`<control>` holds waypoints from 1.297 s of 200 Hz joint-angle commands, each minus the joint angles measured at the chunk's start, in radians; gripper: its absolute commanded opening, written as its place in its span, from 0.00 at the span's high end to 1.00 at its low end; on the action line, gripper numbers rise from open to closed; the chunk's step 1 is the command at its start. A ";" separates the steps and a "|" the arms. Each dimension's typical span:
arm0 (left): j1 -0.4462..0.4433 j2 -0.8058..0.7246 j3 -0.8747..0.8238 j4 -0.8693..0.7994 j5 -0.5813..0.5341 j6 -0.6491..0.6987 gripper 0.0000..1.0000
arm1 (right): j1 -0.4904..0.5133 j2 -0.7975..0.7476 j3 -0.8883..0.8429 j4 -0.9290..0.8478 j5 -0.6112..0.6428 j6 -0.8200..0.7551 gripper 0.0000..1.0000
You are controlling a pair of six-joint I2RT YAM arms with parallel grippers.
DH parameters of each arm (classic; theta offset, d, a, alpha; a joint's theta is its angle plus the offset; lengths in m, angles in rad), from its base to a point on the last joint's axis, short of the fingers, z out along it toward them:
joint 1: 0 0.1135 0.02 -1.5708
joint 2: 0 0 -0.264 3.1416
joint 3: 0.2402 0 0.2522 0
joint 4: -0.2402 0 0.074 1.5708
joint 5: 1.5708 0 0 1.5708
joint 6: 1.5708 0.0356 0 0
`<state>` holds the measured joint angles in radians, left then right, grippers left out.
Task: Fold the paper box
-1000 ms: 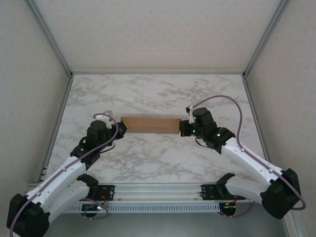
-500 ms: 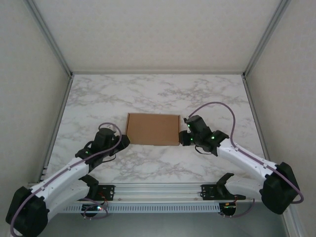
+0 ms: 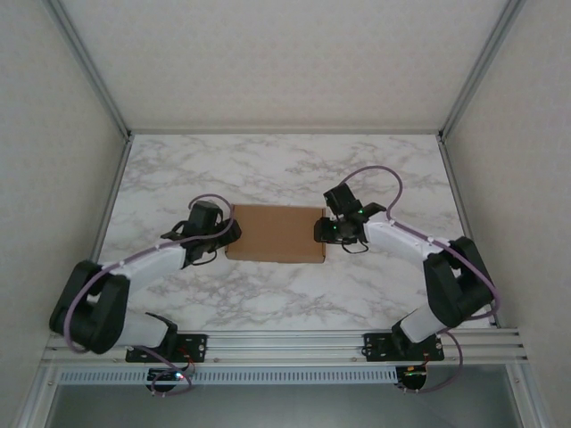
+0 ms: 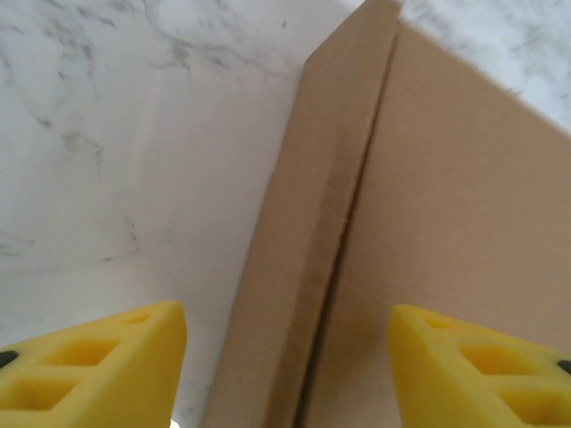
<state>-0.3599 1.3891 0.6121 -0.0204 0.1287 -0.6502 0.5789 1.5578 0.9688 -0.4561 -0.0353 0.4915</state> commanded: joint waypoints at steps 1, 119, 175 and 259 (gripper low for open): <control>0.006 0.062 0.040 0.076 0.049 0.013 0.45 | -0.016 0.067 0.042 0.024 -0.059 0.013 0.54; 0.029 0.424 0.379 0.079 0.084 0.046 0.43 | -0.221 0.322 0.289 0.036 -0.211 -0.062 0.60; 0.044 0.361 0.407 0.034 0.070 0.087 0.13 | -0.231 0.264 0.283 0.048 -0.194 -0.092 0.42; 0.050 -0.350 0.099 0.350 -0.336 0.307 0.00 | -0.201 -0.336 0.091 0.227 -0.001 -0.231 0.01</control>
<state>-0.3195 1.2488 0.8825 0.1257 0.0162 -0.4576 0.3573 1.3972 1.1431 -0.3260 -0.1478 0.3283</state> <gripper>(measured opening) 0.994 0.987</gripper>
